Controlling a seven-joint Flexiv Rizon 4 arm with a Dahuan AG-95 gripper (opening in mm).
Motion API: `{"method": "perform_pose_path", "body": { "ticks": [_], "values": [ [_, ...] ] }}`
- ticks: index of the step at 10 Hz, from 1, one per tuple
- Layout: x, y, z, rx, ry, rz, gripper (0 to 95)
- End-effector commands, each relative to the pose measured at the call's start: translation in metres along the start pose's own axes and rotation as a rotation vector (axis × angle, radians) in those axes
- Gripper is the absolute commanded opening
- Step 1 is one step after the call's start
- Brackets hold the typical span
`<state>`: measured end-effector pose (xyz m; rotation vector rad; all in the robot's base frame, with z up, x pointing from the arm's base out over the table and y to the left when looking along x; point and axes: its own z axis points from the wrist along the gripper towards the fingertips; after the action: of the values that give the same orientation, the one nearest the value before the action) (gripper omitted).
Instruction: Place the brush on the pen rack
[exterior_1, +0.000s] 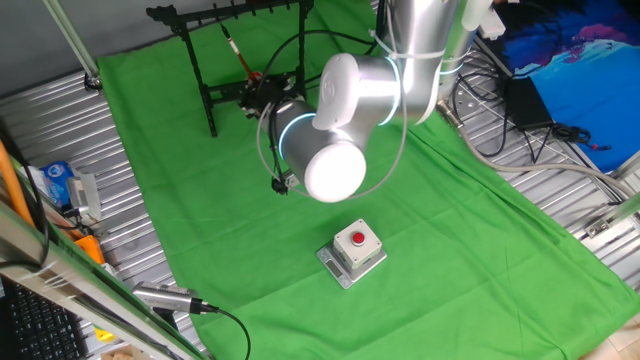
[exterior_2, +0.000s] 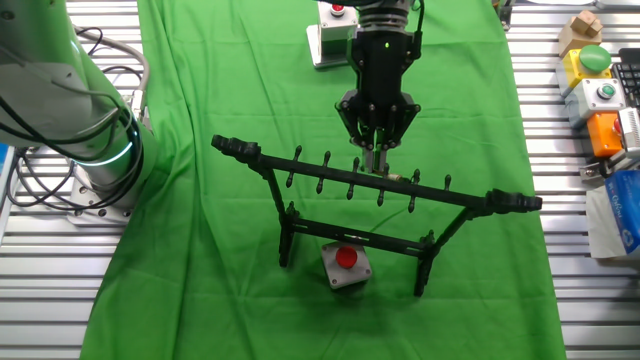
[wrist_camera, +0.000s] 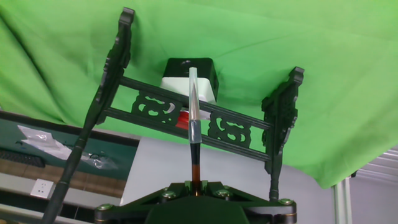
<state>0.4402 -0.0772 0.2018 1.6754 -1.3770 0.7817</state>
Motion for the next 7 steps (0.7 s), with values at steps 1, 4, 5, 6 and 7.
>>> {"method": "perform_pose_path", "body": {
  "ticks": [1,4,5,6,7],
  "values": [
    [-0.0006,0.0000,-0.0002,0.001,0.000,-0.007,38.0],
    [-0.0006,0.0000,-0.0002,0.002,-0.006,-0.015,57.0],
    [-0.0005,0.0000,-0.0002,0.002,-0.009,-0.013,57.0],
    [-0.0005,-0.0001,-0.0003,0.005,-0.023,-0.002,57.0],
    [-0.0011,-0.0014,-0.0008,0.012,-0.055,0.014,57.0]
  ]
}}
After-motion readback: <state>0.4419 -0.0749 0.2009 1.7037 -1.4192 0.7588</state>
